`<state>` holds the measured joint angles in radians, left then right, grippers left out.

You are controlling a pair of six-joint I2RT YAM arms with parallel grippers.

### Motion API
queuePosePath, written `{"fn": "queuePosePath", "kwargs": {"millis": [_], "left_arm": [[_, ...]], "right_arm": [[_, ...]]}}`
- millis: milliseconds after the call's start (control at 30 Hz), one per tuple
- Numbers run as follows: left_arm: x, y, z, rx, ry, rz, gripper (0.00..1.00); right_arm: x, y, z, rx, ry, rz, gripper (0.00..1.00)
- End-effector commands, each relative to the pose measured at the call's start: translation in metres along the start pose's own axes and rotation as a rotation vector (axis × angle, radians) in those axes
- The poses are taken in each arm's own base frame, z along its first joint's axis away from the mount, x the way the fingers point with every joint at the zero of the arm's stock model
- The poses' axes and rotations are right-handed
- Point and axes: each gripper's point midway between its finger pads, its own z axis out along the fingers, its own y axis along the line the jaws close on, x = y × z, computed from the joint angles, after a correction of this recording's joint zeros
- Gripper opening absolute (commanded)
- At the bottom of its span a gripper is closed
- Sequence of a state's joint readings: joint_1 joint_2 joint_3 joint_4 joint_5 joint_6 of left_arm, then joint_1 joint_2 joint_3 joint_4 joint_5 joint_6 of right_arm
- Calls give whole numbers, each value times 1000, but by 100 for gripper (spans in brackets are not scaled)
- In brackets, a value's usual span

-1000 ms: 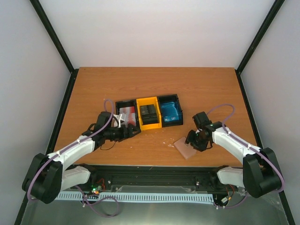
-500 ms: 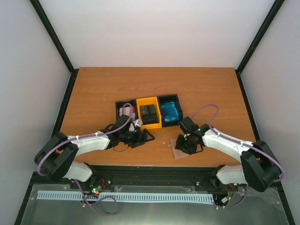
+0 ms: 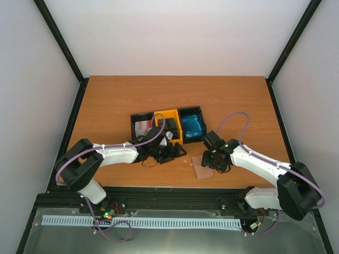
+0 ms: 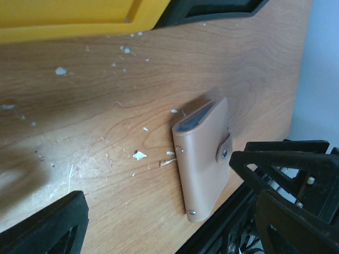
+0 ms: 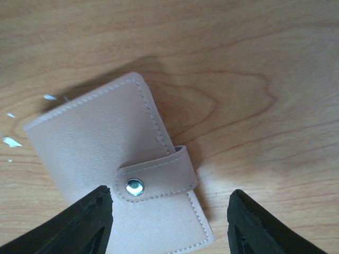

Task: Put the credit cards into the card holder
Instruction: Move the card holder to the center of the board.

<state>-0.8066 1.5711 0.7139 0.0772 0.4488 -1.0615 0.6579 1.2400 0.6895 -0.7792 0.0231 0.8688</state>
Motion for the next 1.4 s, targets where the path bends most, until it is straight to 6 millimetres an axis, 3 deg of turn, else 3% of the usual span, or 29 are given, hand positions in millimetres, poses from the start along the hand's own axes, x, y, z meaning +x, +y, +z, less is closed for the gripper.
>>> {"fn": "queuePosePath", "kwargs": {"millis": [0,200,567,767,900,1067,1233,1367], "left_arm": [[3,-7,9,-10,5,-27,87],[22,-5,22,4,55,-44,83],[35,2,13,28,64,-99,66],[31,21,16,-32,21,-126,63],[32,33,30,-57,41,-107,59],[31,36,41,-44,49,-80,55],[32,38,49,-40,71,-46,53],[36,38,52,-22,94,-24,44]], "right_arm": [[13,7,18,-49,58,-51,57],[23,26,23,-182,95,-14,50],[23,60,28,-340,110,-16,38],[25,56,35,-324,107,-56,38],[24,42,42,-261,82,-122,37],[23,31,52,-197,66,-203,32],[34,33,63,-238,104,-232,22],[40,34,68,-257,121,-264,21]]}}
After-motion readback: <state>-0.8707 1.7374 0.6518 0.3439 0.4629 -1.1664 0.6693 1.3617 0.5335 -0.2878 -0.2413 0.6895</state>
